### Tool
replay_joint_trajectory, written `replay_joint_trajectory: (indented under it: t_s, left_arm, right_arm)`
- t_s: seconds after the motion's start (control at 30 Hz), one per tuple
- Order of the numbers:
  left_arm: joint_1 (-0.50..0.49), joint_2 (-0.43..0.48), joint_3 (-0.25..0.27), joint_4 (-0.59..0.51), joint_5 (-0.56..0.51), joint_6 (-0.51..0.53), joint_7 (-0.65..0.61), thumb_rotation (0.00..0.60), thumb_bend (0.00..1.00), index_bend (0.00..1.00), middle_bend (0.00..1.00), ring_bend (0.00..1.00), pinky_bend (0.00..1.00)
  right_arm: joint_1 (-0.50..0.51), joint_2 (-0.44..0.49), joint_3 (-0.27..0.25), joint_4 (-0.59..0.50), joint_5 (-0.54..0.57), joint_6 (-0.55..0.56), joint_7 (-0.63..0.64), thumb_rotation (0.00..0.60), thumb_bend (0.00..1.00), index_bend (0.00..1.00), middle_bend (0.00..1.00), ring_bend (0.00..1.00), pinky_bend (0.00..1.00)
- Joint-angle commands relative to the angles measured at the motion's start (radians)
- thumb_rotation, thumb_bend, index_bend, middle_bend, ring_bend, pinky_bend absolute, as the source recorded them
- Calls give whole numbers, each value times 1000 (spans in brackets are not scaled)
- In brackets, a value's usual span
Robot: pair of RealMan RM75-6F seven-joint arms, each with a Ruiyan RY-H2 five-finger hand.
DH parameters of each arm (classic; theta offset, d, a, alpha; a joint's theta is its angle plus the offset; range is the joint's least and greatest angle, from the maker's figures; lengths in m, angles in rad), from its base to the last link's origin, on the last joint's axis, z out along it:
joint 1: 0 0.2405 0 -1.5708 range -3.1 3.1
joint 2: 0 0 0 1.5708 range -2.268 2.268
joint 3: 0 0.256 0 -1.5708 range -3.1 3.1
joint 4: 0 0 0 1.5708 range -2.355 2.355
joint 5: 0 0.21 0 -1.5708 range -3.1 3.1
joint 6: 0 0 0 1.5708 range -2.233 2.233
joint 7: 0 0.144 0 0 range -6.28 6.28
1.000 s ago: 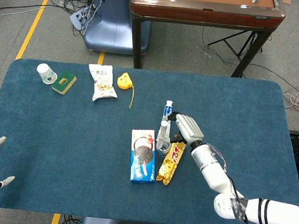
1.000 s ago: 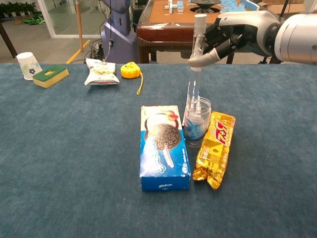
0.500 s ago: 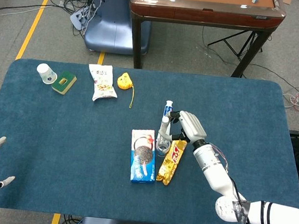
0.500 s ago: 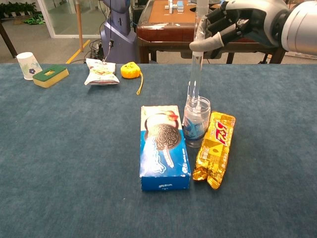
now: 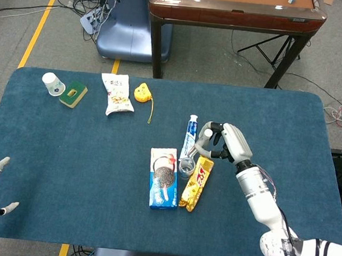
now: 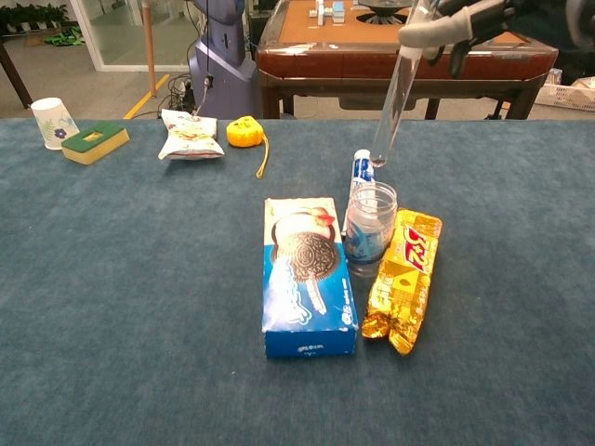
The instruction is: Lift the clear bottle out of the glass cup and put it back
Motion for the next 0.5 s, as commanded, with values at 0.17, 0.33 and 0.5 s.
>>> replay_joint_trajectory:
  t_s: [0.17,0.33,0.5]
  left_arm:
    - [-4,-6,3,-1,-1,-11,14,600,93,0,155,190,437]
    - [-7,-10,3,-2,-4,-16,22,600,93,0,155,190,437]
    - [-7,-10,5,-2,-5,-18,25,600,93,0,155,190,437]
  right_arm:
    - [-41,62,-3,-12,-49,30,-7,600,472,801,681,537,580]
    - [-46,91,-27,-18,-73,36,-75,600,473,805,681,537,581]
    - [-47,105,-50,-21,-93,33,-128,600,473,807,681,537,580]
